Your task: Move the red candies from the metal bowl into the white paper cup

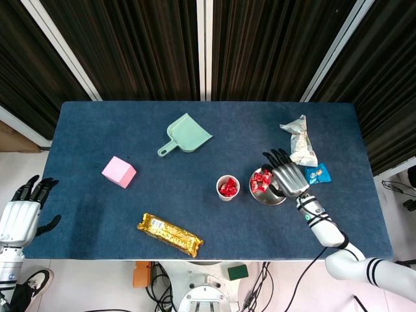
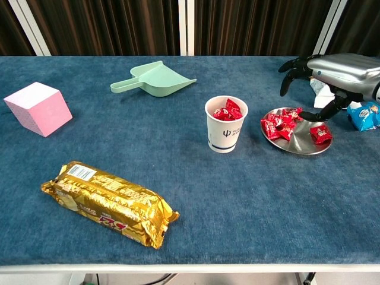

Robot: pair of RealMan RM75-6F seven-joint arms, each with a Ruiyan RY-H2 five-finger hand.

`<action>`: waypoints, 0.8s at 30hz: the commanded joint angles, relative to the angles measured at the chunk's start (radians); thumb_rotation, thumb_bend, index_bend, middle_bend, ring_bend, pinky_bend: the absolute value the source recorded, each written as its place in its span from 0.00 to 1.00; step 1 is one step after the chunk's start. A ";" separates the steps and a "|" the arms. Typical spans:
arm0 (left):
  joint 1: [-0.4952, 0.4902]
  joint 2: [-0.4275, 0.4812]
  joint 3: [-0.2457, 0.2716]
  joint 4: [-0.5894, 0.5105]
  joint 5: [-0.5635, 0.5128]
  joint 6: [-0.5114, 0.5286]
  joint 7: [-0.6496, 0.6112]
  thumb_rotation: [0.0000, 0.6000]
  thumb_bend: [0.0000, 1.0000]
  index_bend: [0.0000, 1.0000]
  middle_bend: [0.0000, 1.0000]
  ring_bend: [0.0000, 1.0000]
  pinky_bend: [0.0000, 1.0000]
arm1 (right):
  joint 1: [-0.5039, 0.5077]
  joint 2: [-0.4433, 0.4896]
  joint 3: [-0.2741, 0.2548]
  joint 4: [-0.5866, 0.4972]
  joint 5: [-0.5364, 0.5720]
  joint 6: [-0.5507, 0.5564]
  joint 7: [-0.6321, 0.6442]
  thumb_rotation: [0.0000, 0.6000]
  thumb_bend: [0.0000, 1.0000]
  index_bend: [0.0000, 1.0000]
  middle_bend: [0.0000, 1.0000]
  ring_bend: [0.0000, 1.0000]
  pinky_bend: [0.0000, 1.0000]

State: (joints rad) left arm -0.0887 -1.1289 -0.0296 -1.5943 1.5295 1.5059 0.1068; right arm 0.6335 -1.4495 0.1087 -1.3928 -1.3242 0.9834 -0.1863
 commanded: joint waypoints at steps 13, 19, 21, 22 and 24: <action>0.007 0.006 -0.001 0.005 0.005 0.014 -0.022 1.00 0.19 0.18 0.15 0.06 0.21 | 0.003 -0.085 -0.037 0.110 -0.026 -0.025 -0.014 1.00 0.34 0.36 0.06 0.00 0.00; 0.008 0.007 0.001 0.007 0.011 0.019 -0.028 1.00 0.19 0.18 0.15 0.06 0.21 | 0.002 -0.103 -0.038 0.132 -0.018 -0.036 -0.027 1.00 0.35 0.36 0.06 0.00 0.00; 0.009 0.008 0.001 0.008 0.011 0.020 -0.030 1.00 0.19 0.18 0.15 0.06 0.21 | 0.002 -0.109 -0.039 0.141 -0.017 -0.039 -0.025 1.00 0.36 0.37 0.06 0.00 0.00; 0.010 0.008 0.001 0.008 0.011 0.021 -0.031 1.00 0.19 0.18 0.15 0.06 0.21 | 0.001 -0.113 -0.039 0.145 -0.016 -0.040 -0.025 1.00 0.37 0.37 0.06 0.00 0.00; 0.011 0.009 0.000 0.008 0.010 0.022 -0.033 1.00 0.19 0.18 0.15 0.06 0.21 | 0.001 -0.119 -0.040 0.154 -0.015 -0.043 -0.025 1.00 0.39 0.39 0.06 0.00 0.00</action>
State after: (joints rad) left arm -0.0781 -1.1201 -0.0295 -1.5866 1.5391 1.5281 0.0740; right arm 0.6347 -1.5668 0.0690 -1.2405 -1.3401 0.9418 -0.2113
